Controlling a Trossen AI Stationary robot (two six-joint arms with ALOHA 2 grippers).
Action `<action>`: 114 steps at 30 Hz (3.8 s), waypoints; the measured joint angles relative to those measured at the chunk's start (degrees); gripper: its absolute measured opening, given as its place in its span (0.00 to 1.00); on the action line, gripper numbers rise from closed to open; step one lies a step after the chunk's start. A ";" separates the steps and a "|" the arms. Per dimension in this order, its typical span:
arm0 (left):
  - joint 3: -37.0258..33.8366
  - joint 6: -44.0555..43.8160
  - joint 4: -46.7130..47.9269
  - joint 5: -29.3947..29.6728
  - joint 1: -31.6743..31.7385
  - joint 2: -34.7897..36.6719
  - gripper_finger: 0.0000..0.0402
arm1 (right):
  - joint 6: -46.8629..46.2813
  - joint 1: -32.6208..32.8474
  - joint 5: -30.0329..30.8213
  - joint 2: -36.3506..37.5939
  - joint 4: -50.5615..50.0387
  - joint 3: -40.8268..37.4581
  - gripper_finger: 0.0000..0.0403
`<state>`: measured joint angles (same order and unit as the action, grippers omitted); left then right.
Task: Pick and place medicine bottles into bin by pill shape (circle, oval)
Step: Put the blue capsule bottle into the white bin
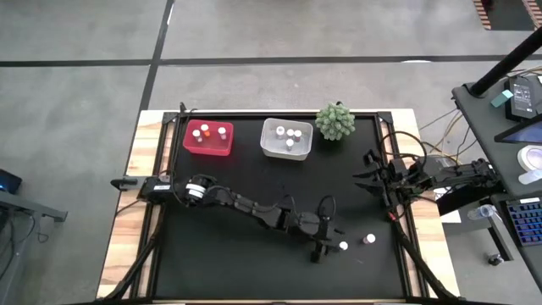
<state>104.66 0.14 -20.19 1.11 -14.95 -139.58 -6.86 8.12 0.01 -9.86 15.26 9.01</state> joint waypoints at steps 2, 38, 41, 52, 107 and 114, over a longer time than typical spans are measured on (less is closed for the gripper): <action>-0.07 0.02 -0.51 -0.01 -0.15 -0.26 0.55 | -0.15 0.00 -0.01 0.02 0.01 0.03 0.26; 6.32 -2.81 -8.72 -3.56 -0.60 -10.41 0.41 | 2.13 0.00 0.15 0.32 3.04 0.10 0.26; 6.32 -2.79 -9.02 -3.54 -0.54 -10.41 0.32 | 2.28 0.00 0.13 0.32 3.03 0.10 0.26; 5.74 -1.23 -6.67 -3.52 -0.46 -8.65 0.19 | 2.44 0.00 0.15 0.32 1.22 0.10 0.26; -72.67 1.73 -33.62 5.05 22.88 44.21 0.21 | 10.81 -0.48 17.55 -35.47 -8.84 31.47 0.20; -70.96 0.23 -42.84 5.22 22.88 33.18 0.21 | 11.05 -3.26 18.05 -37.49 -12.63 33.98 0.15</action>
<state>33.70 0.37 -63.03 6.33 7.92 -106.40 4.19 4.86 18.06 -47.35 2.63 42.98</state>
